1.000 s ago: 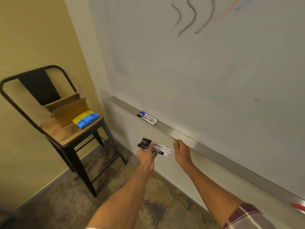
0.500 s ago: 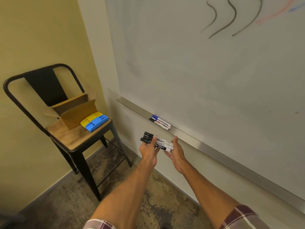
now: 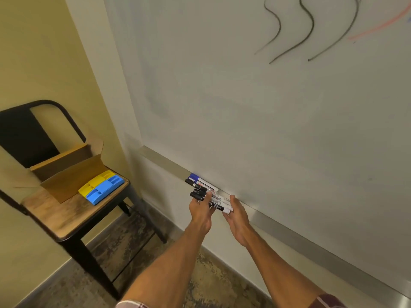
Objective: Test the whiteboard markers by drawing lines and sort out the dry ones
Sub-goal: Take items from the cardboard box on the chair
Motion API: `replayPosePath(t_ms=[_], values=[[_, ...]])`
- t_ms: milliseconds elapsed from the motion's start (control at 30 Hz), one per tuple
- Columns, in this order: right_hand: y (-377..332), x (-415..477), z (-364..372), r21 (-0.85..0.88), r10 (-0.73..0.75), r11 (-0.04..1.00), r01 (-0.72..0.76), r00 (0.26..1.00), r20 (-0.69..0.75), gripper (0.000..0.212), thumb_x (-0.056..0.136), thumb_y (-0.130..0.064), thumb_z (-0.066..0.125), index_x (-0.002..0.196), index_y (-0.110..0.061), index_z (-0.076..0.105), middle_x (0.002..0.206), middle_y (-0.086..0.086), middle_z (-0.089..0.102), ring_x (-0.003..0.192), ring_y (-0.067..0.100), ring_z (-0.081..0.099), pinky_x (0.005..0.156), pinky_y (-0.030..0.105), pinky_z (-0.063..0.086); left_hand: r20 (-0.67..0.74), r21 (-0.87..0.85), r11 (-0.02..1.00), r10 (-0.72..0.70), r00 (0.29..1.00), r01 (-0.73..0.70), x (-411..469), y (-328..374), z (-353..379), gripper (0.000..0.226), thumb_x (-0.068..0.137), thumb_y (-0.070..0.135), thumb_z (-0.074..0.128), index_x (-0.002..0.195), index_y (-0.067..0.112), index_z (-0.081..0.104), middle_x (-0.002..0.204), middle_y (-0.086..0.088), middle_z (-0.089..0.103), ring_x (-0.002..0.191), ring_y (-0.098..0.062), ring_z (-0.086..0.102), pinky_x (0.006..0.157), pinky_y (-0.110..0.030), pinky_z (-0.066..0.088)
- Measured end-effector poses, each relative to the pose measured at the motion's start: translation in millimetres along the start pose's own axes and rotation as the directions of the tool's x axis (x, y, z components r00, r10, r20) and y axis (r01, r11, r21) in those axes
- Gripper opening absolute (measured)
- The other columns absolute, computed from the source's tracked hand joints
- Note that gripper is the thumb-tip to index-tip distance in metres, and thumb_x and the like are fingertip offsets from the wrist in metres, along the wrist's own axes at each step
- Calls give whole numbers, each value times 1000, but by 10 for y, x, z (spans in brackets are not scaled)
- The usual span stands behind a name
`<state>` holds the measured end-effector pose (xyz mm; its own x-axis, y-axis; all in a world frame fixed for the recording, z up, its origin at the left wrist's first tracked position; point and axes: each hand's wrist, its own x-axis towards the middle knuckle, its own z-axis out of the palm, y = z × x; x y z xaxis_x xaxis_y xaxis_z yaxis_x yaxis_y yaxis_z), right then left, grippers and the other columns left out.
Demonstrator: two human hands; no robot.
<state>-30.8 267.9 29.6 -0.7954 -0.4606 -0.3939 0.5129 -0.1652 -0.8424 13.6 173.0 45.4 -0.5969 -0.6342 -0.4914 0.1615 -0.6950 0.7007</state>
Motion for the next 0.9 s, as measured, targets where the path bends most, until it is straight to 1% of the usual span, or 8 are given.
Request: replayPosePath(t_ms=[167,300,533,667,733,767,833,900], values=[[13,138,-143,-73,-50,996,47,998,-39,23,98,-18,49,121,-16,53,116,10,60,105,21,60,82,30,52,53,38,999,-31,998,29,100,-110,143,28,95,3,58,123,-3,57,108,-17,69,95,-31,67,72,-36,59],[3,218,-185,-74,-79,995,70,989,-123,20,95,-4,52,113,-13,57,111,16,62,86,23,60,61,27,49,58,25,997,-76,995,74,177,-185,217,28,95,3,57,123,-2,56,102,-15,68,94,-31,66,73,-37,58],[4,272,-319,-79,-116,992,102,973,-201,16,94,0,51,105,-10,59,107,16,62,84,21,61,60,25,50,133,154,980,-147,980,126,360,-182,204,33,90,-3,63,122,-1,58,113,-20,66,94,-28,67,73,-34,58],[31,324,-397,-109,-128,989,100,948,-293,15,94,-1,52,101,-12,59,109,15,59,88,23,58,59,24,49,144,373,927,-17,989,-38,519,-94,173,36,86,-2,69,116,8,53,120,-15,61,101,-24,62,89,-34,53],[35,350,-431,-135,-128,987,87,937,-326,14,94,-2,53,99,-14,60,112,16,57,93,25,57,60,26,49,252,583,777,105,962,-237,572,-83,152,40,90,2,66,125,11,50,123,-6,55,111,-18,54,93,-26,46],[26,357,-448,-155,-126,985,77,932,-340,14,94,-3,53,100,-13,59,113,17,58,95,26,58,60,26,50,358,673,629,182,916,-388,593,-91,135,40,92,5,63,129,12,50,125,-4,54,114,-16,51,94,-25,44],[5,377,-477,-196,-126,979,56,921,-368,13,94,-2,53,103,-10,57,112,17,59,92,26,59,59,25,49,653,673,194,298,696,-714,649,-117,87,32,95,11,57,126,15,52,122,-1,55,112,-17,53,96,-28,45],[4,413,-490,-223,-124,974,38,914,-386,13,95,-2,52,105,-8,56,110,18,60,86,25,60,58,24,49,880,473,-204,164,446,-857,738,-159,27,31,94,20,50,124,18,53,122,-1,57,115,-19,53,104,-36,42]])
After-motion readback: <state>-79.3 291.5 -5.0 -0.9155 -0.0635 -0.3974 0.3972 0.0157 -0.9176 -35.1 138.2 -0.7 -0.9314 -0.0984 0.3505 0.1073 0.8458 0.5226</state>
